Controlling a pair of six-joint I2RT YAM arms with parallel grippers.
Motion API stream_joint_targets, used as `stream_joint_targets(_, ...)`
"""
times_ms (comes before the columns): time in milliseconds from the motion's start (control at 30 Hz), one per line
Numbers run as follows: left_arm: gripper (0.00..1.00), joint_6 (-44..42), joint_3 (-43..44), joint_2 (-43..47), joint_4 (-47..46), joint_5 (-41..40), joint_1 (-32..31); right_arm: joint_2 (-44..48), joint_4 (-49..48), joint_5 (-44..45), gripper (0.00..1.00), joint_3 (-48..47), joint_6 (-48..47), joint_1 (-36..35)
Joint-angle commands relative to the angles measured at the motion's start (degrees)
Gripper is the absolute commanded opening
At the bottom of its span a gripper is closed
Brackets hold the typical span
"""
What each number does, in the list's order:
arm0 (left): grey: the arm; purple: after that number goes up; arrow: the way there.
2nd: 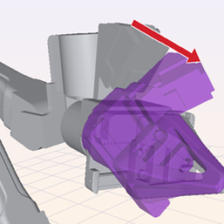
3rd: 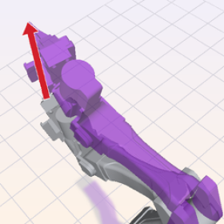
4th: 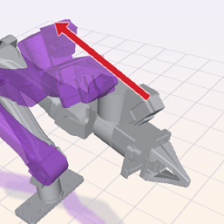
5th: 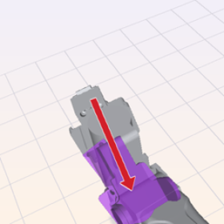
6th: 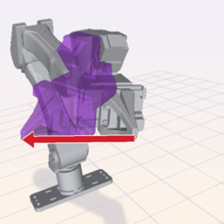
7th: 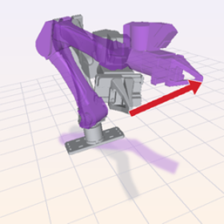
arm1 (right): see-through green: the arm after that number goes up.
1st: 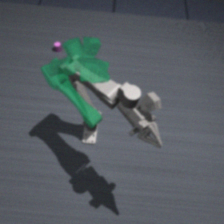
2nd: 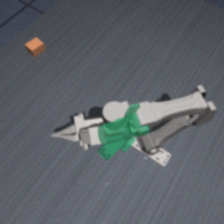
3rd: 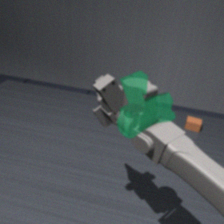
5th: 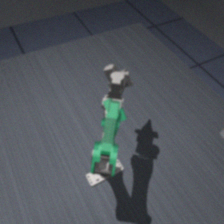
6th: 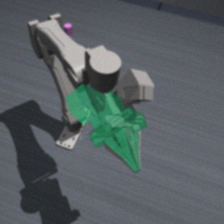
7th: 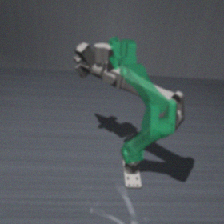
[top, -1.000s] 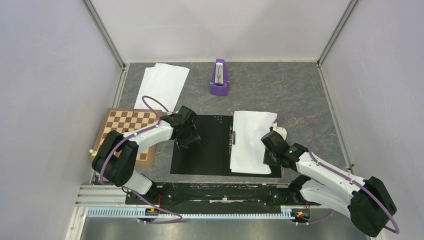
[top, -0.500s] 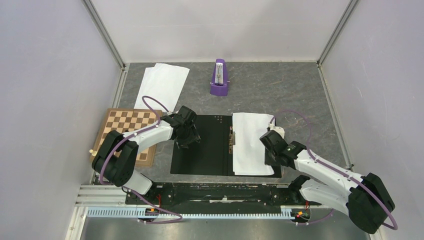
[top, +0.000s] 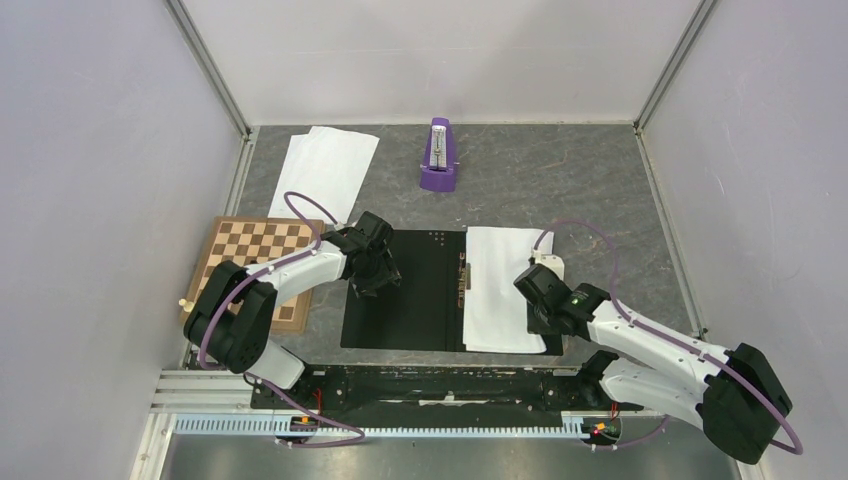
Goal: Put the files into the folder
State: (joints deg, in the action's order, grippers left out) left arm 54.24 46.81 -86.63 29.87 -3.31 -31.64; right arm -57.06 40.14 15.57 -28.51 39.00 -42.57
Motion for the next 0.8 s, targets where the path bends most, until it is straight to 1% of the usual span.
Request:
stream_joint_targets(0,0.66,2.19,-0.66,0.58,-0.25,0.17,-0.53,0.25,1.95,2.8,0.1,-2.28,0.63,-0.35)
stream_joint_targets(100,0.66,1.94,-0.66,0.82,-0.25,0.3,-0.53,0.3,2.21,3.55,0.31,-3.23,0.27,-0.29)
stream_joint_targets(133,0.67,1.85,-0.6,0.78,-0.25,0.31,-0.57,0.29,2.37,3.73,0.35,-3.57,0.1,-0.32)
stream_joint_targets(333,0.68,0.57,0.08,0.96,-0.18,0.49,-0.53,0.09,4.42,6.41,0.59,-7.53,-1.44,-0.33)
stream_joint_targets(400,0.68,0.22,0.41,1.05,0.34,0.08,-0.57,-0.36,5.75,8.48,0.66,-9.33,-2.11,-0.35)
stream_joint_targets(433,0.68,0.09,0.48,1.17,0.52,-0.15,-0.53,-0.59,6.44,9.23,0.67,-10.13,-2.29,-0.37)
stream_joint_targets(533,0.68,-0.14,0.82,1.51,1.07,-0.42,-0.53,-0.93,6.88,11.05,0.66,-10.67,-2.53,-0.04)
stream_joint_targets(567,0.68,-0.23,0.91,1.62,1.14,-0.38,-0.53,-0.95,6.97,11.37,0.61,-10.33,-2.57,0.22)
stream_joint_targets(667,0.68,-0.45,1.06,2.14,1.5,-0.54,-0.55,-0.85,6.72,10.66,0.41,-8.9,-2.26,0.81)
stream_joint_targets(733,0.68,-0.54,1.09,2.18,1.63,-0.59,-0.53,-0.46,6.54,10.3,0.34,-7.88,-2.03,1.15)
stream_joint_targets(767,0.68,-0.54,1.09,2.28,1.68,-0.56,-0.57,-0.24,6.39,10.35,0.32,-7.51,-1.93,1.32)
